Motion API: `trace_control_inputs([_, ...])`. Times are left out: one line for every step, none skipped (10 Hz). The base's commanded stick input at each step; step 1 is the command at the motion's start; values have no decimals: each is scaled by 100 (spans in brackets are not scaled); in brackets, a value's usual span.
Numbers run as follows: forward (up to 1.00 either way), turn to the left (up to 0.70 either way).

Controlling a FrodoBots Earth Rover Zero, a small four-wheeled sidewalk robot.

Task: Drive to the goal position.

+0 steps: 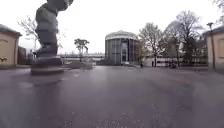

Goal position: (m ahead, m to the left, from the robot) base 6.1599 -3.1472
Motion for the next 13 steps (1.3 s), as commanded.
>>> trace_control_inputs([100,0])
trace_control_inputs([100,0])
trace_control_inputs([100,0])
trace_control_inputs([100,0])
trace_control_inputs([100,0])
trace_control_inputs([100,0])
trace_control_inputs([100,0])
trace_control_inputs([100,0])
trace_control_inputs([100,0])
trace_control_inputs([100,0])
trace_control_inputs([100,0])
trace_control_inputs([100,0])
trace_control_inputs([100,0])
